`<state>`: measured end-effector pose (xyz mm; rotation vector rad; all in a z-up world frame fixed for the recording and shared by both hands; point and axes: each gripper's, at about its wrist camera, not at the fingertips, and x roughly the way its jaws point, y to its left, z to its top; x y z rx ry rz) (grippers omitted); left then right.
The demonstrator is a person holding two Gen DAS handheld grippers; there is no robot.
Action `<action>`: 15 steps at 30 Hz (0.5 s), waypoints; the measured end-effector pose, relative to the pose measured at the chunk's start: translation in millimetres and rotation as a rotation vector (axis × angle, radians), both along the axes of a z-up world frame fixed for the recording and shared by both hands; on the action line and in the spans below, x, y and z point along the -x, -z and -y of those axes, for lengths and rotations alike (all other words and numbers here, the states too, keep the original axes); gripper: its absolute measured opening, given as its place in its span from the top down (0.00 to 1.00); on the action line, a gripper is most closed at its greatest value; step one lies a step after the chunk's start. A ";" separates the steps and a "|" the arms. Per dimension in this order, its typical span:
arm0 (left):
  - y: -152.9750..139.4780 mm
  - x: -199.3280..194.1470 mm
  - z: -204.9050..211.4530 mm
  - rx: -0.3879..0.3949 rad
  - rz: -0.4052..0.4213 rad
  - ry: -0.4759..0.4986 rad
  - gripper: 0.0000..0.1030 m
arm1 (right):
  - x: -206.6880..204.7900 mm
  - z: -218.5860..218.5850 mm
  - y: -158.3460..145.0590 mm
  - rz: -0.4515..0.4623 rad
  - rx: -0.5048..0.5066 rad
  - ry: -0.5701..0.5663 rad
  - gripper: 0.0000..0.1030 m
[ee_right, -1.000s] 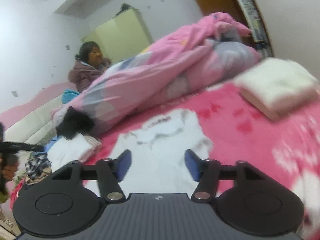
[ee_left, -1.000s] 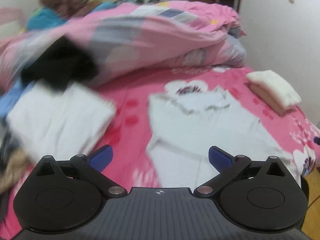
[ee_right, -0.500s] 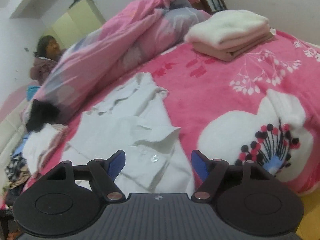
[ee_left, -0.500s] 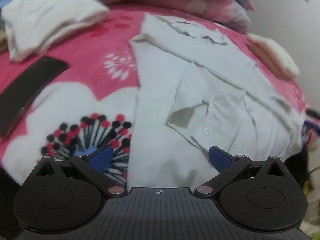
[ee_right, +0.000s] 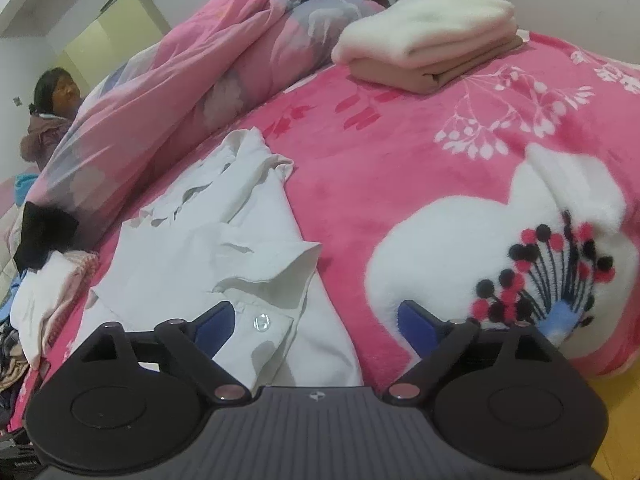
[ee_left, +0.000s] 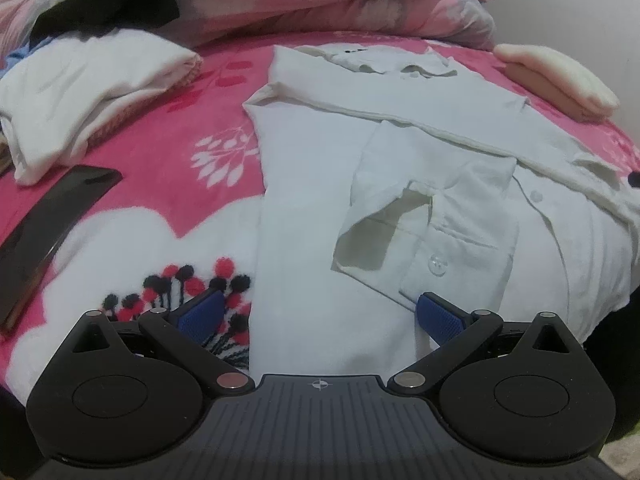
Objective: Fold clothes
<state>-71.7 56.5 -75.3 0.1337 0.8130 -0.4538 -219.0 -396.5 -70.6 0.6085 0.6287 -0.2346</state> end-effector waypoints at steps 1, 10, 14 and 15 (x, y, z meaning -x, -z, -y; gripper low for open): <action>-0.5 -0.4 -0.1 0.001 -0.005 -0.002 0.00 | -0.6 -0.5 0.1 0.001 -0.001 0.000 0.08; -3.3 -4.7 0.5 0.015 -0.043 -0.040 0.00 | -3.5 -2.6 0.7 0.004 -0.017 -0.001 0.01; -3.9 -6.7 -0.1 0.024 -0.055 -0.052 0.00 | -1.0 1.6 2.1 0.024 -0.051 0.008 0.00; -4.1 -6.8 -0.1 0.025 -0.056 -0.055 0.00 | -0.4 2.9 2.7 0.030 -0.062 0.012 0.00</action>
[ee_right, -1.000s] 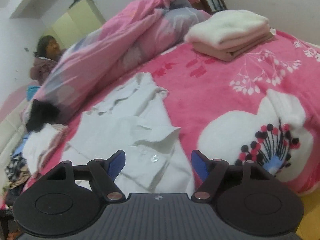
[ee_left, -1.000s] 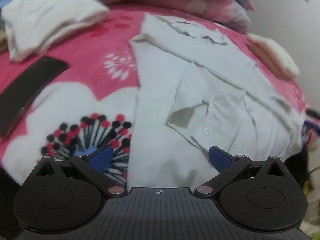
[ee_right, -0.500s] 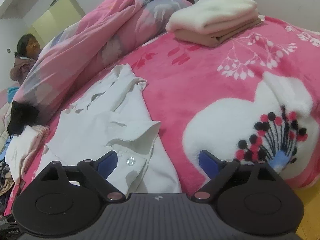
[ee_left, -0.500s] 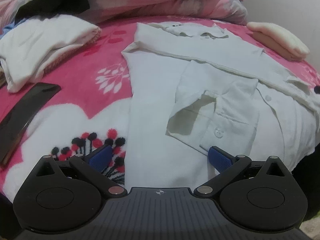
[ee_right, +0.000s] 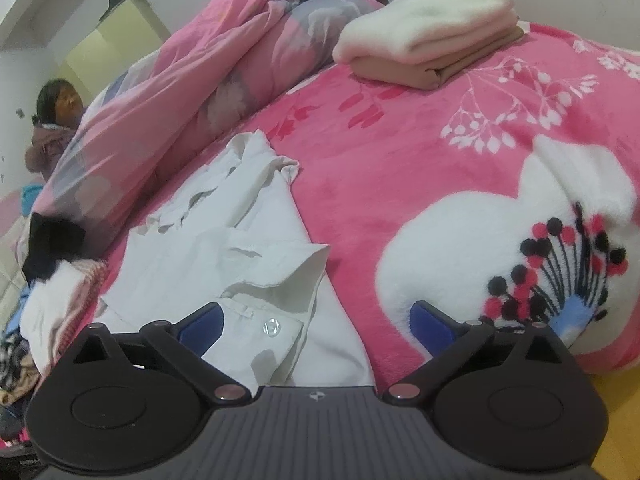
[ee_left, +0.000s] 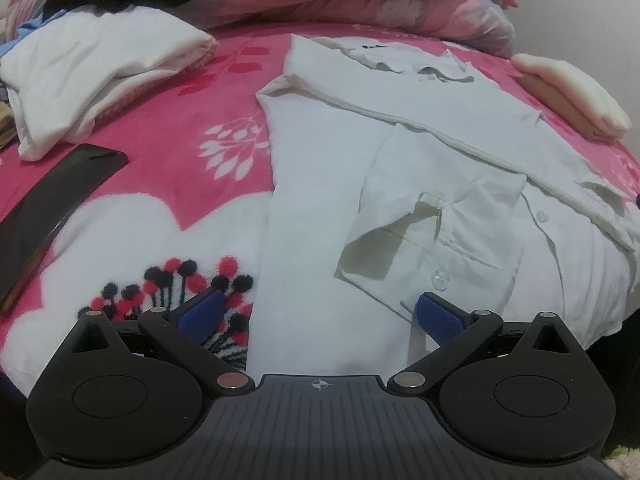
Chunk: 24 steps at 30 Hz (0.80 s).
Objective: Fold clothes
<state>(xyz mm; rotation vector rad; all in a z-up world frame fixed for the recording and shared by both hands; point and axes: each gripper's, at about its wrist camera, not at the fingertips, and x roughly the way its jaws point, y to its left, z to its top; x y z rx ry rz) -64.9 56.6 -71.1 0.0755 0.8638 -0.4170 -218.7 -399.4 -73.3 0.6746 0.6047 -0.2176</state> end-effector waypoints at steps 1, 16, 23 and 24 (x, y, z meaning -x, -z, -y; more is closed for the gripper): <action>-0.2 -0.1 0.0 0.001 -0.001 -0.003 0.00 | 0.4 1.3 0.9 0.006 -0.012 0.005 0.00; -2.7 -2.9 -24.3 0.200 -0.022 -0.079 0.00 | 3.2 21.8 5.1 0.038 -0.166 0.014 0.00; -3.6 -4.8 -30.6 0.249 -0.030 -0.090 0.00 | 3.5 29.2 6.6 0.041 -0.174 -0.065 0.00; -4.3 -5.5 -28.8 0.232 -0.032 -0.084 0.00 | 3.5 30.1 6.7 0.043 -0.175 -0.074 0.00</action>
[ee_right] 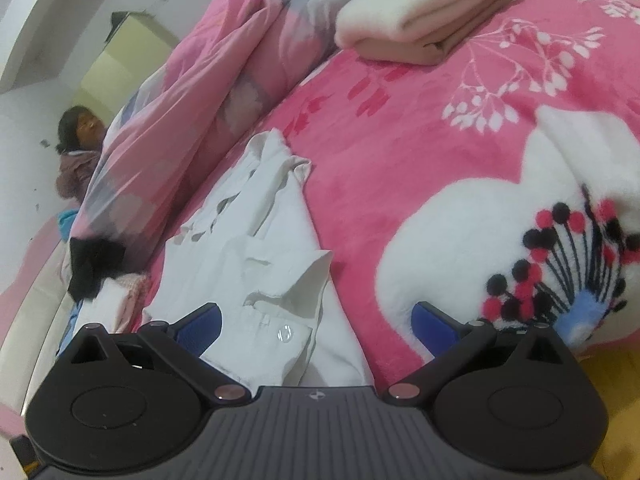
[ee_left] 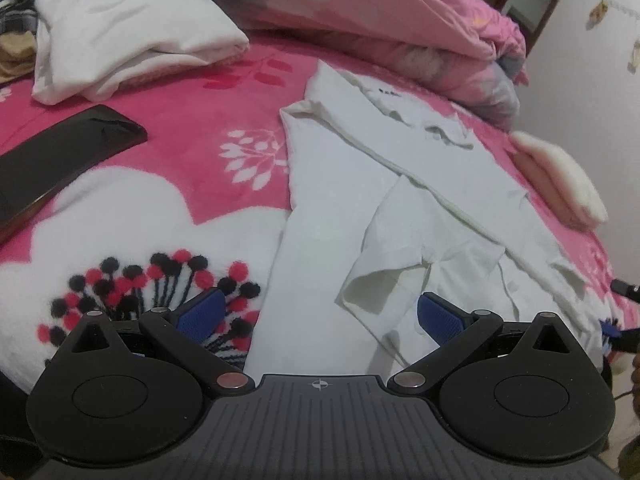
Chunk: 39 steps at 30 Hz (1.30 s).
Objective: Fold clothes
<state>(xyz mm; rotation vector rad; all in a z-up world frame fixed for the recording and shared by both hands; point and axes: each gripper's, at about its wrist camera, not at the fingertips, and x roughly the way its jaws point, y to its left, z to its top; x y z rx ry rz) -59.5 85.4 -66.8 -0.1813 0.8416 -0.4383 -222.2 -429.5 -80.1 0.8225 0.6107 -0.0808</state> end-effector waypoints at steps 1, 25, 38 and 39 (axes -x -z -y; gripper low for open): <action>-0.7 -0.7 1.8 -0.016 -0.002 0.007 0.00 | 0.3 1.0 0.0 0.004 0.000 -0.009 0.00; -3.4 37.3 -1.7 -0.195 0.060 0.100 0.46 | 13.7 8.1 -4.7 0.000 0.011 -0.106 0.64; 6.3 55.0 -10.0 -0.163 0.012 0.128 0.58 | 10.9 0.0 2.3 -0.072 -0.016 -0.156 0.82; 8.3 54.9 -11.0 -0.156 0.003 0.124 0.59 | 10.0 -0.4 3.5 -0.078 -0.018 -0.160 0.82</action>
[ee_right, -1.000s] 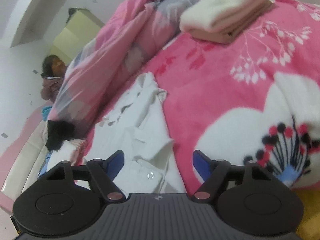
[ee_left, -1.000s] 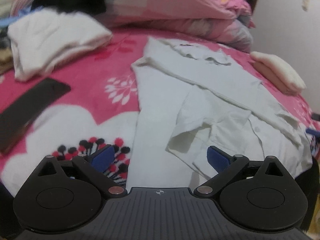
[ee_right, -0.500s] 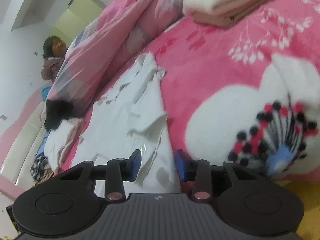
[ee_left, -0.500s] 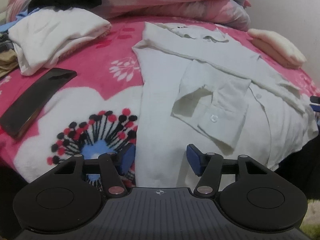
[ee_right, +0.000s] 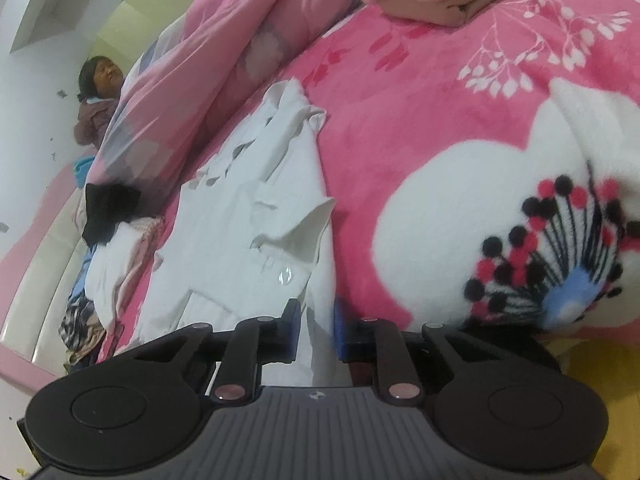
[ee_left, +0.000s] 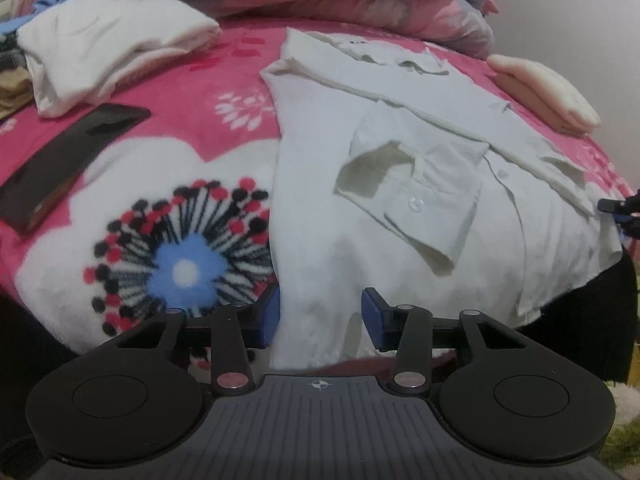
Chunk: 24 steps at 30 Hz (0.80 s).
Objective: Fold clothes
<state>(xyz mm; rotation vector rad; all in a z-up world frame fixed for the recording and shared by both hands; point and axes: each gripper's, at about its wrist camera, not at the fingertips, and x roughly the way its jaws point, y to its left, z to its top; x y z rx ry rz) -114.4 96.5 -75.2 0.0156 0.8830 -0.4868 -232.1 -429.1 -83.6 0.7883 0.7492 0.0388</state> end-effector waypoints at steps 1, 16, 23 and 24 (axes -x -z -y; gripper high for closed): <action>1.9 -0.1 -1.0 0.007 -0.008 -0.005 0.60 | -1.0 -1.5 2.1 -0.010 -0.004 -0.011 0.82; 11.2 0.7 -2.6 0.037 -0.044 0.002 0.91 | -4.7 -17.7 5.8 -0.050 0.001 -0.088 0.96; 17.4 0.2 1.7 0.039 -0.078 0.040 0.89 | 0.3 -15.6 6.7 -0.066 -0.011 -0.055 0.96; 18.0 0.2 2.6 0.038 -0.077 0.045 0.88 | 1.0 -14.3 7.9 -0.069 -0.022 -0.049 0.95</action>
